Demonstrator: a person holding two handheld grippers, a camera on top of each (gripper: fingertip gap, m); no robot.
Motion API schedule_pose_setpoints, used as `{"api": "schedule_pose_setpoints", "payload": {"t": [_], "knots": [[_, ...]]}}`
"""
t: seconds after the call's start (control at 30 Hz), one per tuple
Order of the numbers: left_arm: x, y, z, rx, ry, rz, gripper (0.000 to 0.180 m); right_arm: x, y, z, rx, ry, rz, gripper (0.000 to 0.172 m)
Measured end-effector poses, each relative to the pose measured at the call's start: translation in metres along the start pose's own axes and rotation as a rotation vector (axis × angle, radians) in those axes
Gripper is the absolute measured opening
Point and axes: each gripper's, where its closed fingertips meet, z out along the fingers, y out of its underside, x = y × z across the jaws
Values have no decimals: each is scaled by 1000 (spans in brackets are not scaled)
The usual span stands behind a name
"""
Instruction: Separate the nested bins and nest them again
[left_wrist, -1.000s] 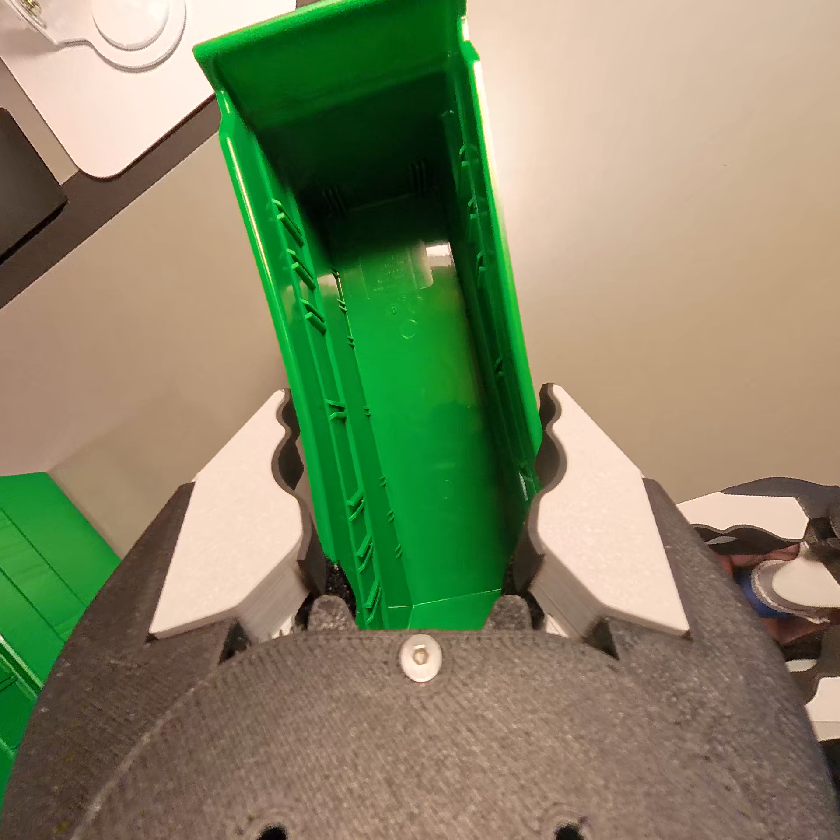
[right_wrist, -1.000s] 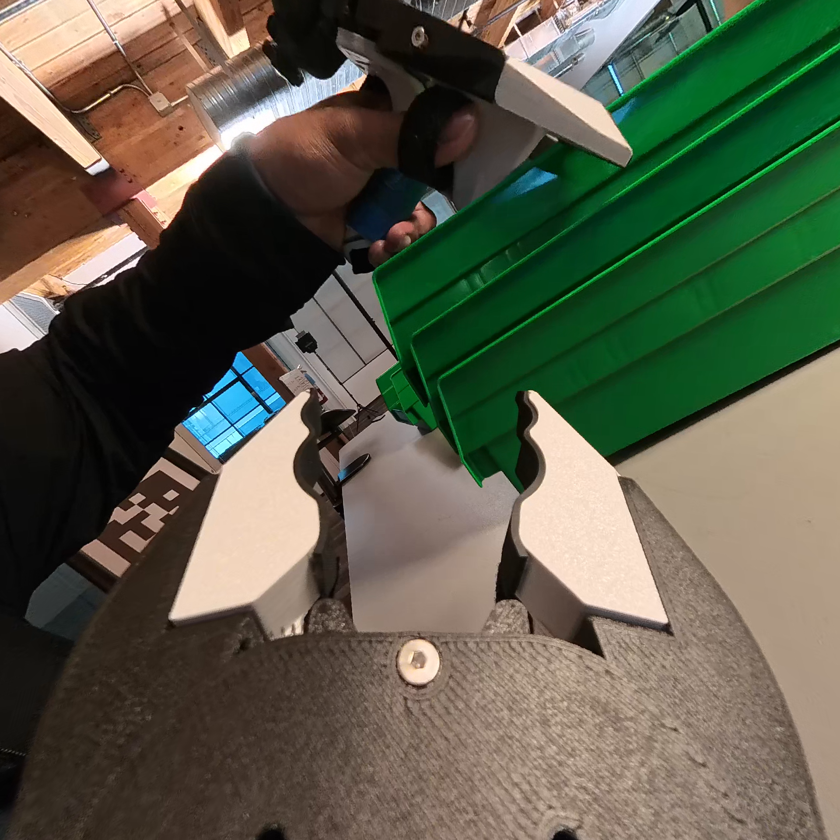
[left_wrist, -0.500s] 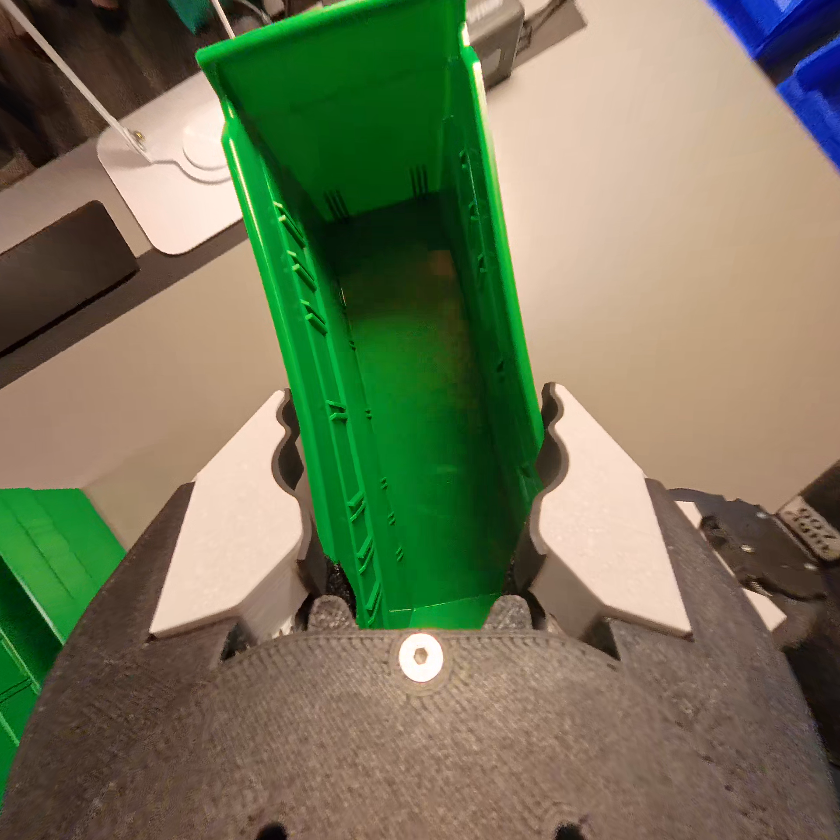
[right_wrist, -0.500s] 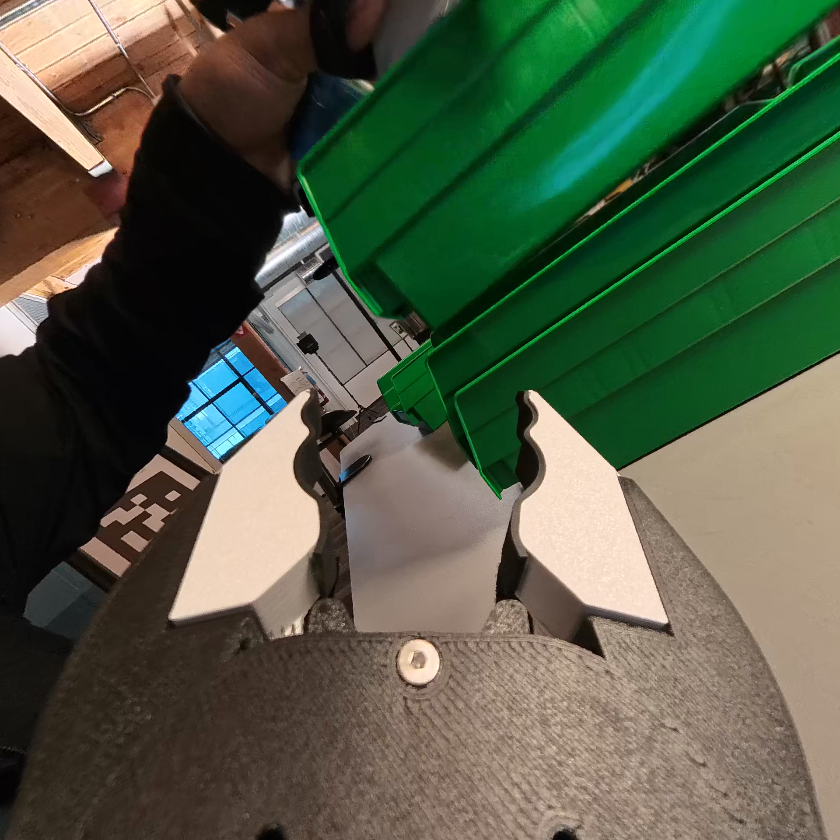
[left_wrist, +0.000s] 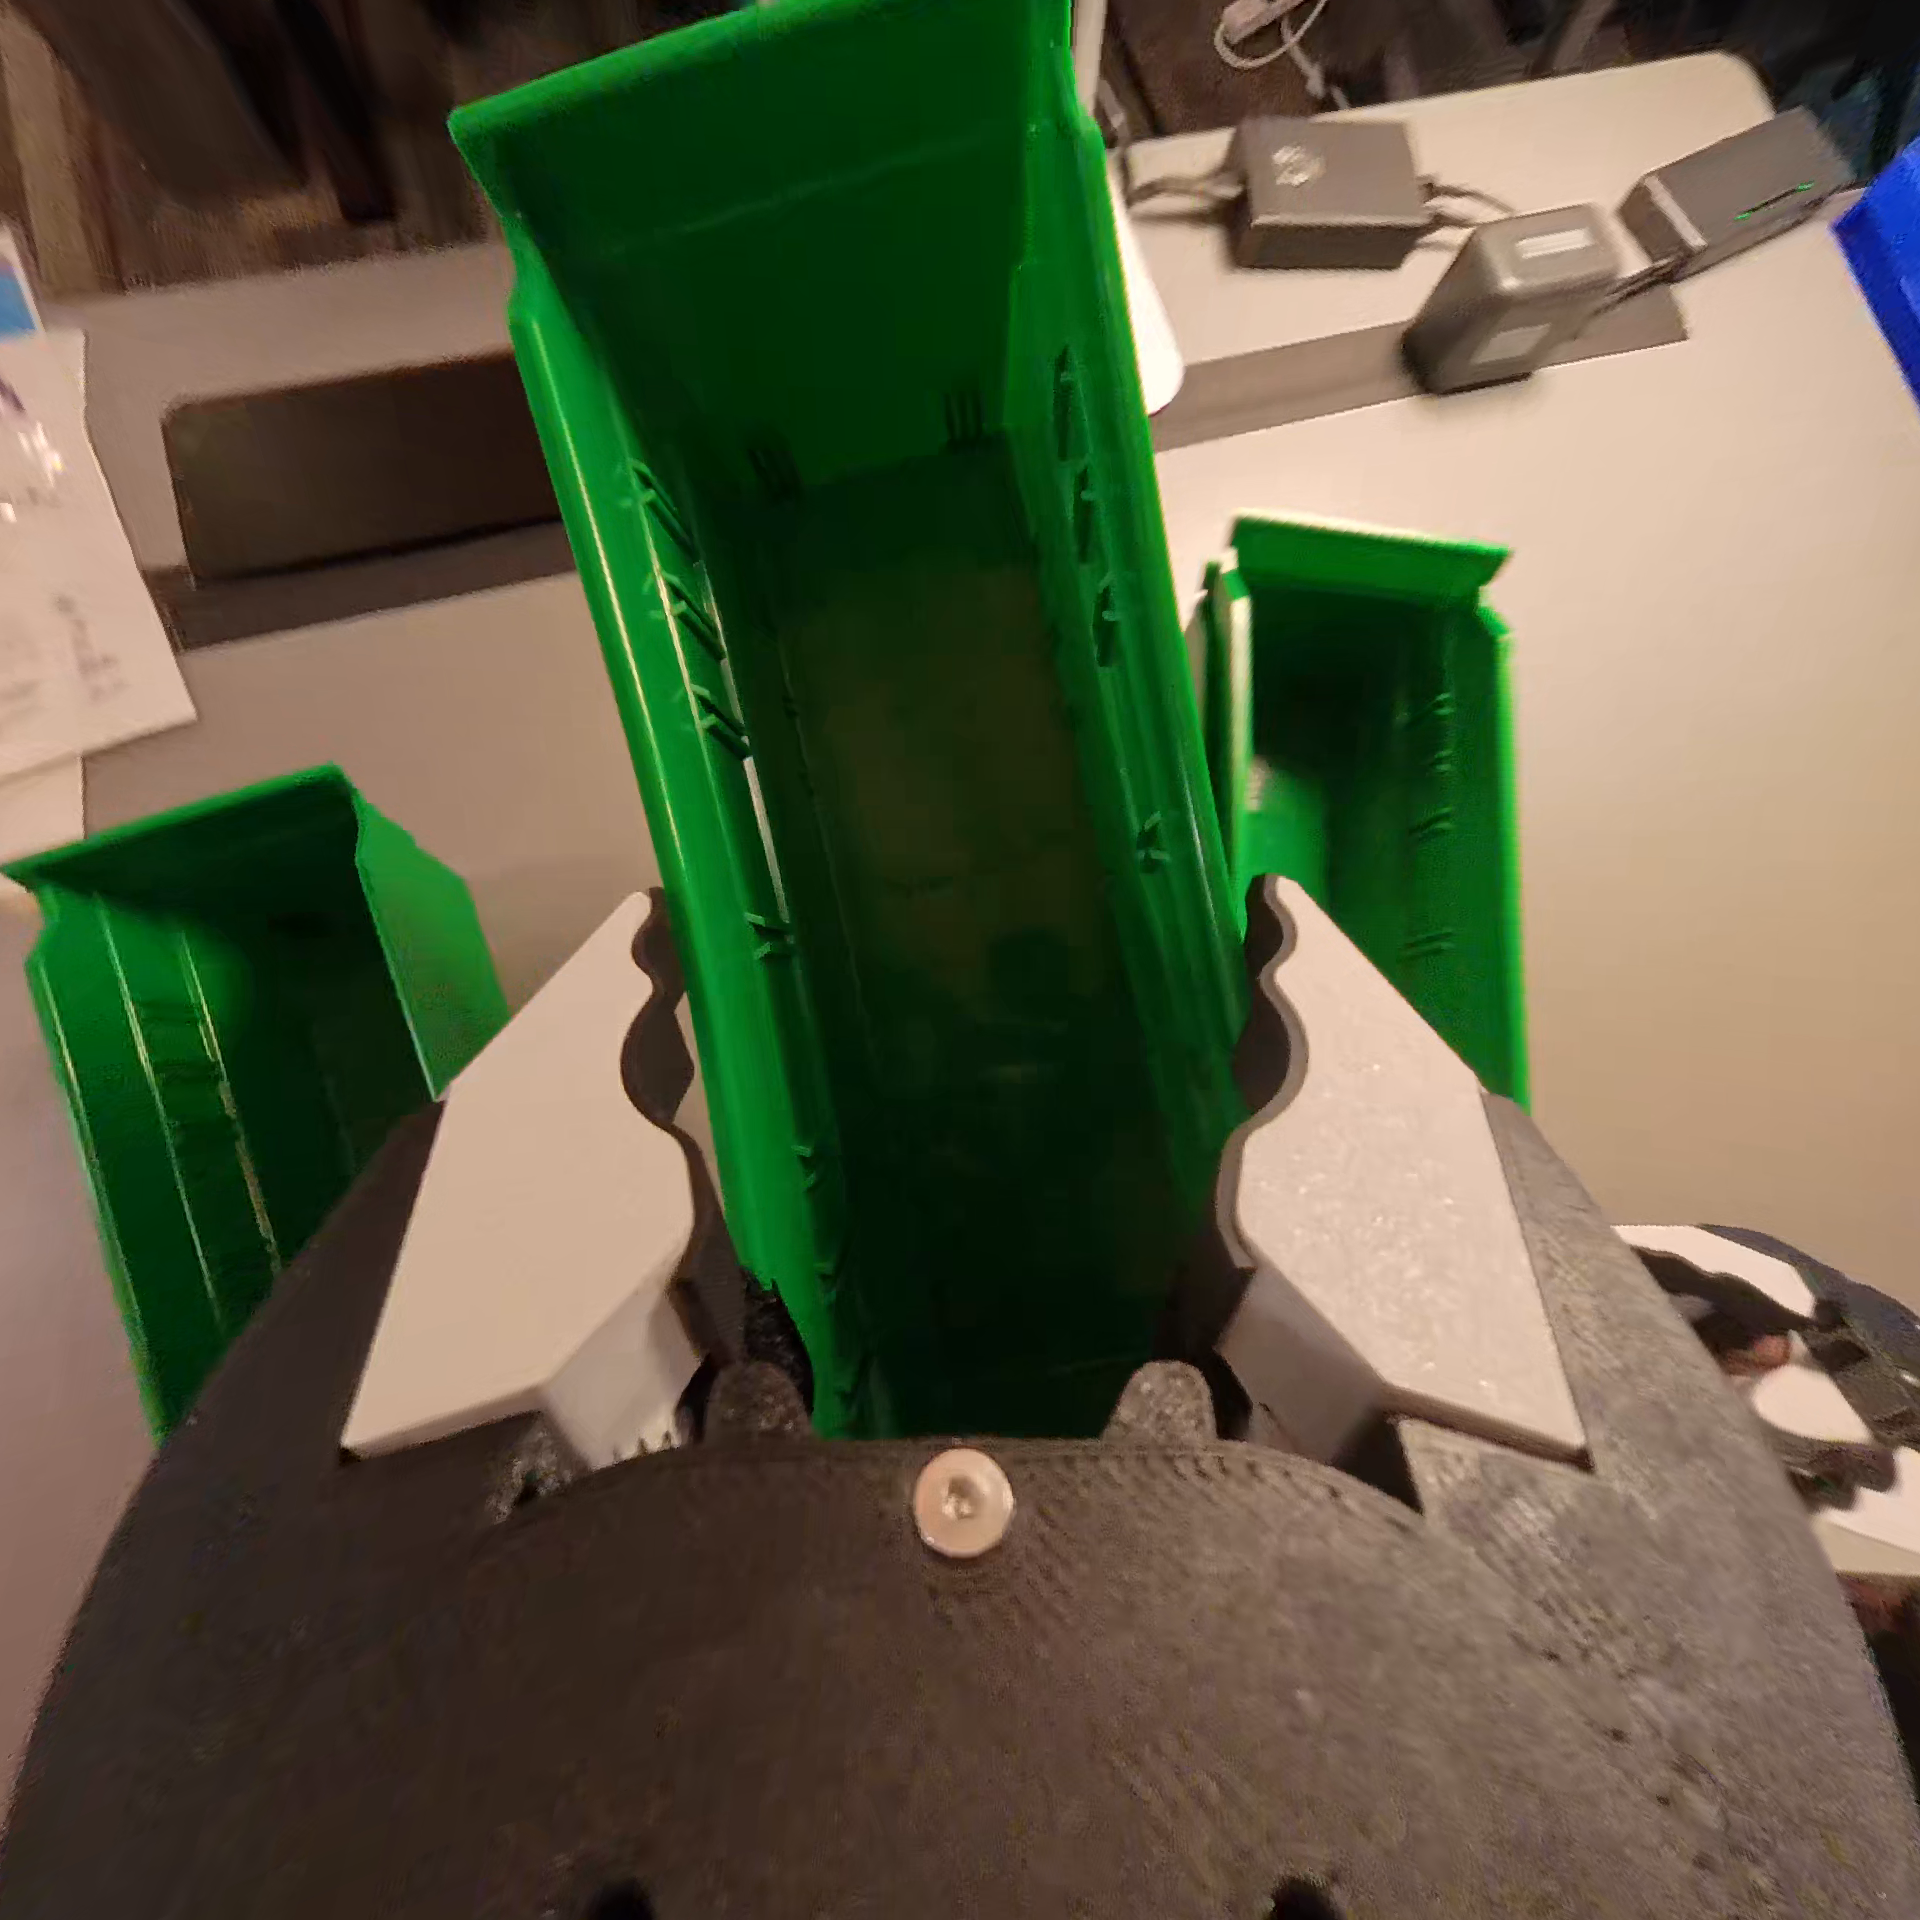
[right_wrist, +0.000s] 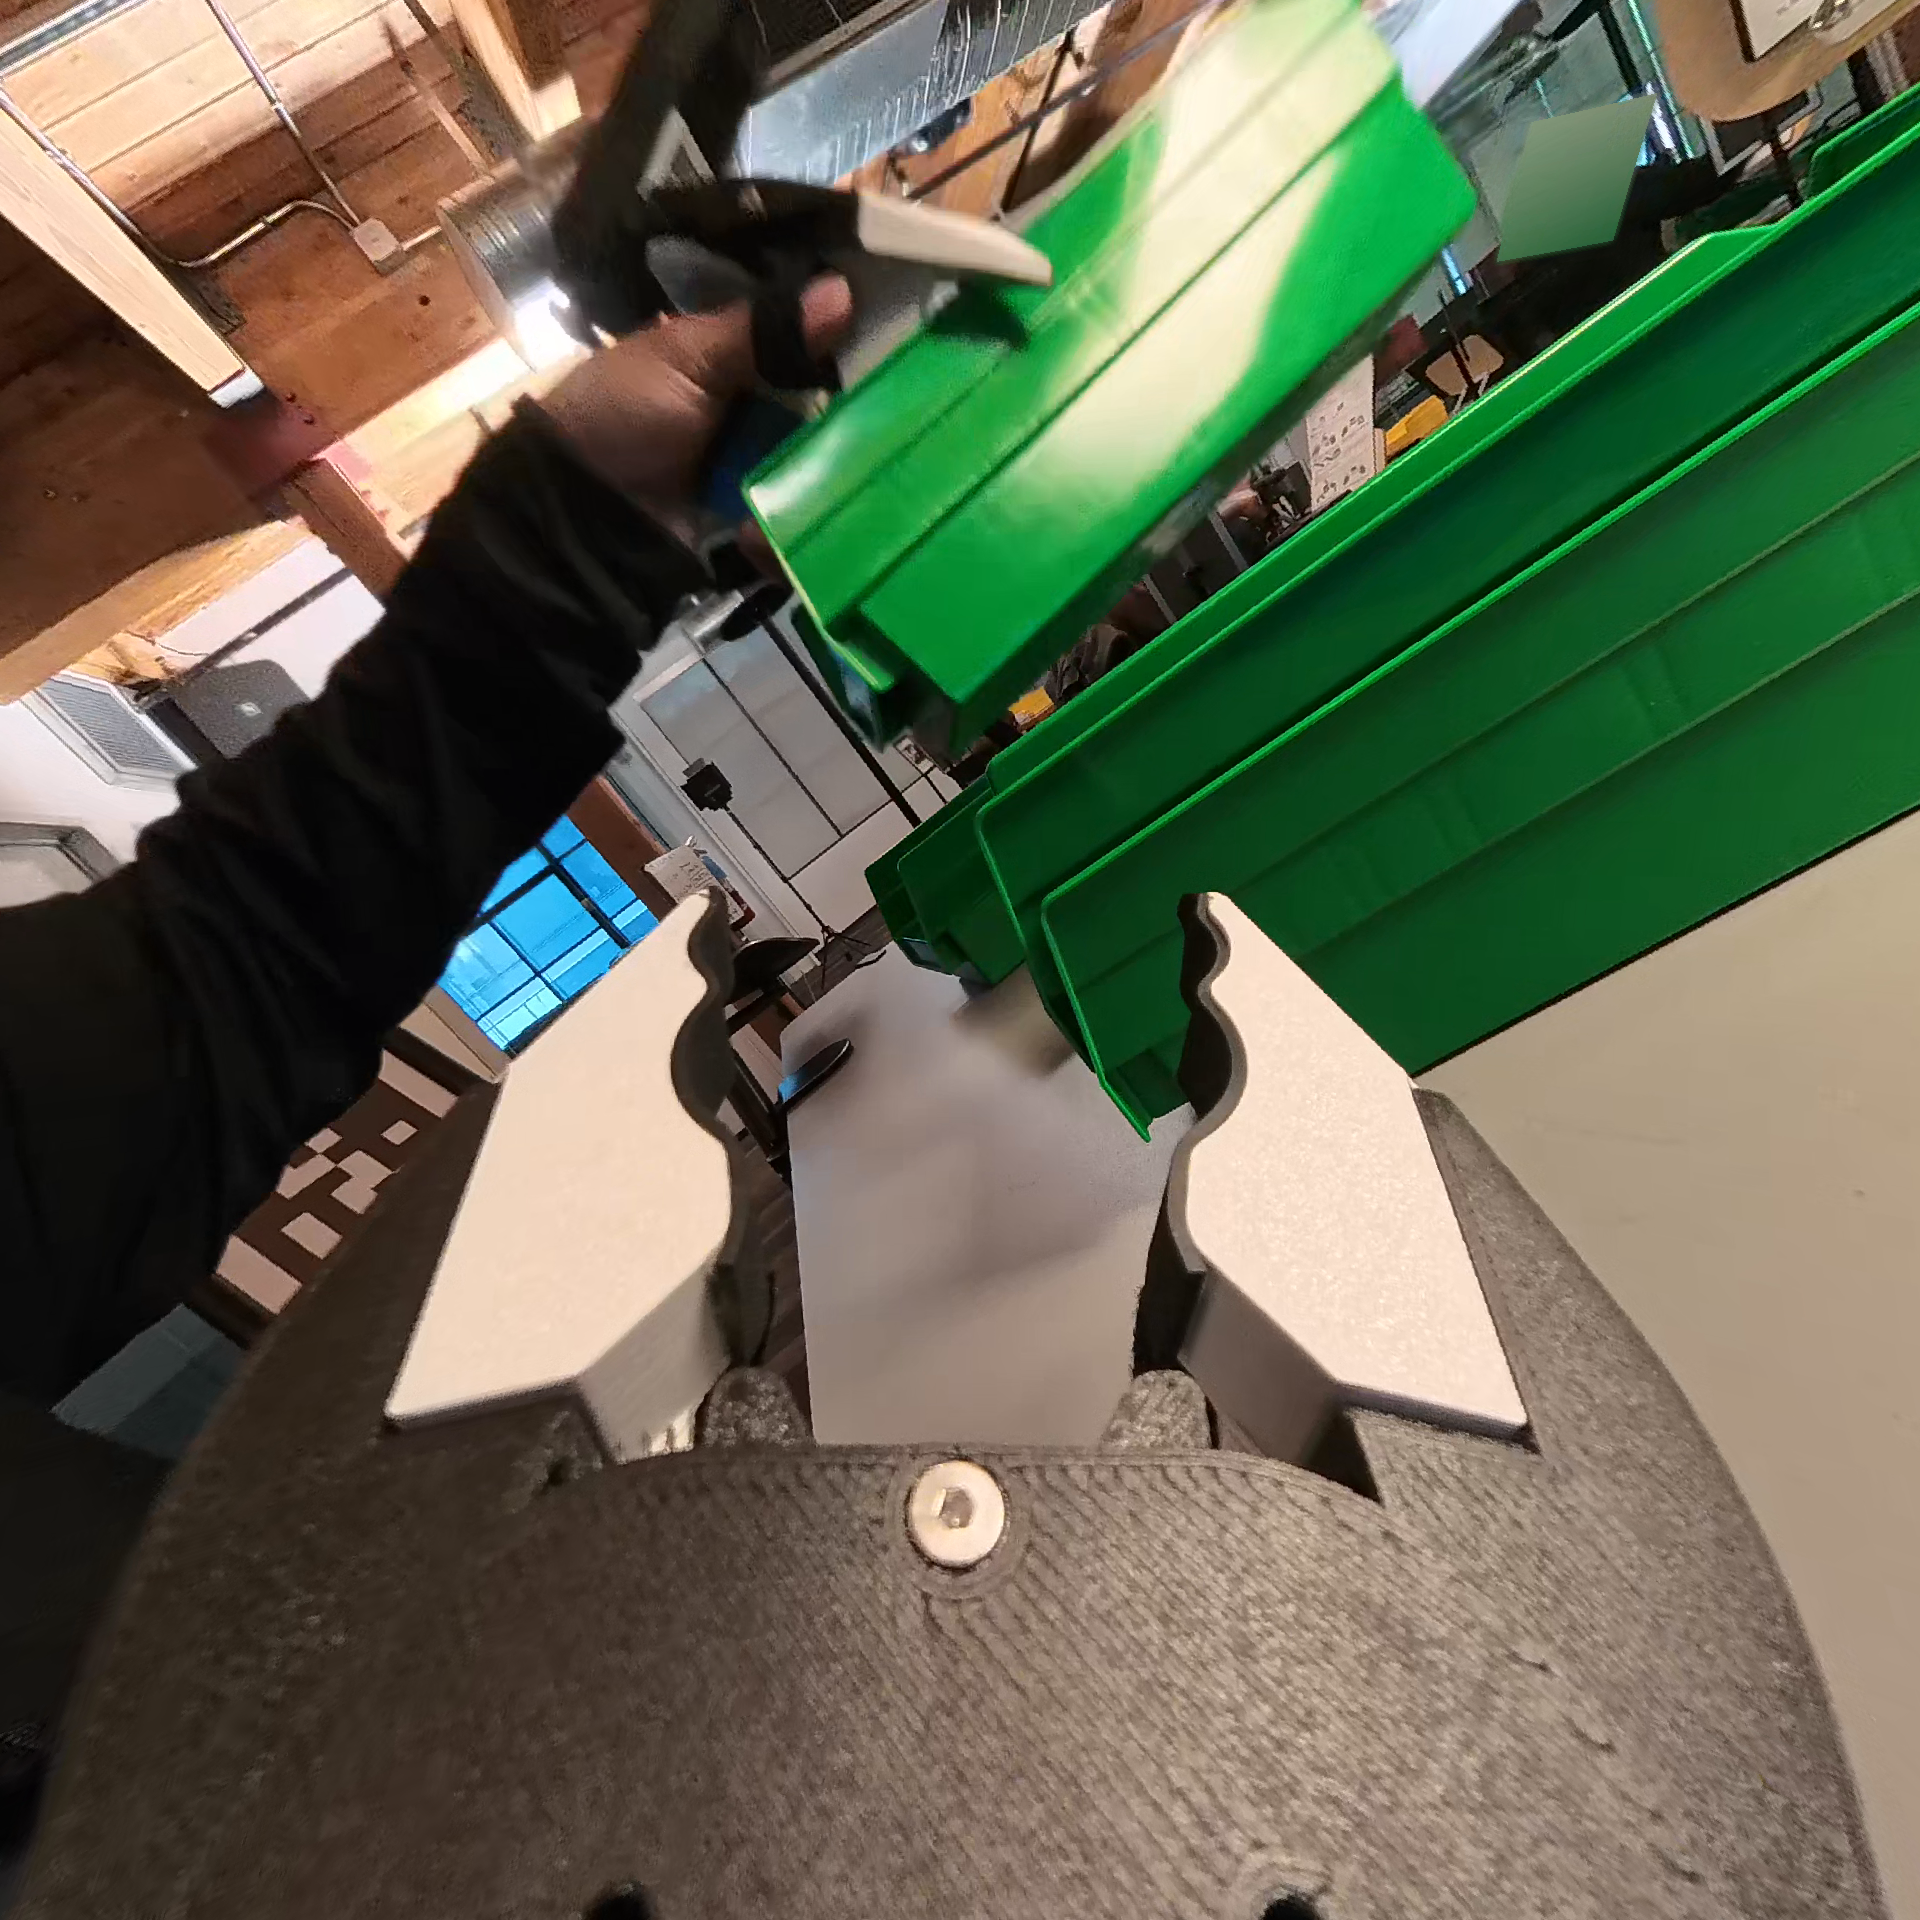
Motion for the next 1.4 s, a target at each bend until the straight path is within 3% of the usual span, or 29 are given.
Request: {"api": "schedule_pose_setpoints", "payload": {"t": [0.23,0.57,0.73,0.83,0.93,1.1,1.23,1.4], "knots": [[-52,55,46,-86,-59,-88,107,1,1,1,-5,6,0,87],[-59,109,95,-160,-111,-60,123,1,0,0,-2,2,3,87],[-49,100,86,-69,-68,-98,125,0,0,0,-2,-1,5,87],[-33,85,59,54,-2,-99,124,0,0,0,0,-2,3,87],[-10,88,26,165,78,-37,124,0,0,0,-3,0,5,87],[36,138,-2,351,267,115,112,3,4,2,-24,29,-7,87],[51,181,-2,453,398,75,105,15,14,8,-85,124,-36,88],[51,204,2,529,488,47,103,40,37,20,-245,296,-70,96]]}}
